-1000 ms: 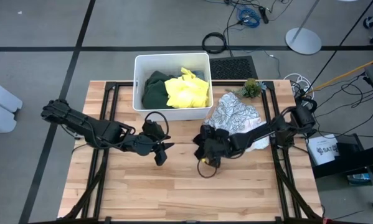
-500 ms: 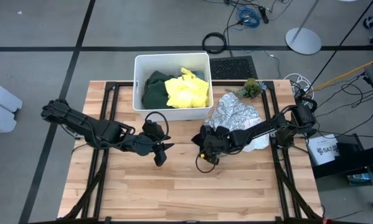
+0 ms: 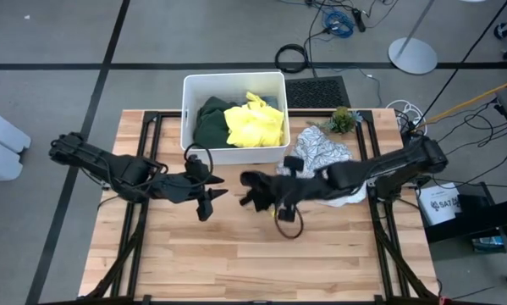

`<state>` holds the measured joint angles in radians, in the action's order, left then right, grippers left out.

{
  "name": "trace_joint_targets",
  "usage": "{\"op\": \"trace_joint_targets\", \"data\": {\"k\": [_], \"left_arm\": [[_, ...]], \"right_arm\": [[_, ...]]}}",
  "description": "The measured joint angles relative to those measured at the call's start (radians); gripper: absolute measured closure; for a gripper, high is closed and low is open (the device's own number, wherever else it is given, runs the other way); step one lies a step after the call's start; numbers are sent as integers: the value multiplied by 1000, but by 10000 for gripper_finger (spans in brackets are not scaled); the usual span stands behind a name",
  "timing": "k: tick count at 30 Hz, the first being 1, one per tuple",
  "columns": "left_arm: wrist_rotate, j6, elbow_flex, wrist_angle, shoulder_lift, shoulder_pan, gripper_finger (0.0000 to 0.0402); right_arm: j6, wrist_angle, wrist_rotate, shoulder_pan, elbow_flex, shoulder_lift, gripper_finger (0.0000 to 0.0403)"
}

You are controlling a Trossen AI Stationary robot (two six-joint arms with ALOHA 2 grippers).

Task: Fold laundry
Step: Put the folded black underwear into the white laundry bin

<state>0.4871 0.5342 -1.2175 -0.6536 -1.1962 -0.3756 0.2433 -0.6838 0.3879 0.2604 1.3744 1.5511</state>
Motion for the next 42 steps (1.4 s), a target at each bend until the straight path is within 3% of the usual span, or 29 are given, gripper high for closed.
{"op": "trace_joint_targets", "data": {"k": [8, 15, 21, 27, 31, 38, 42], "left_arm": [[14, -27, 0, -12, 6, -6, 238], [15, -27, 0, -20, 8, -45, 238], [15, -20, 0, -23, 8, -80, 238], [16, -18, 0, -22, 8, -100, 238], [18, -16, 0, -20, 8, -105, 238], [18, 12, 0, -20, 8, -105, 238], [19, 29, 0, -19, 8, -105, 238]], "right_arm": [[-255, 31, 17, -148, 299, -2, 378], [-310, 289, -264, -412, 333, 33, 378], [-307, 545, -367, -542, 333, 202, 378], [-267, 747, -370, -601, 333, 423, 378], [-252, 699, -369, -625, 396, 560, 378], [-225, 325, -365, -653, 618, 753, 378], [-226, 205, -367, -654, 703, 816, 365]]}}
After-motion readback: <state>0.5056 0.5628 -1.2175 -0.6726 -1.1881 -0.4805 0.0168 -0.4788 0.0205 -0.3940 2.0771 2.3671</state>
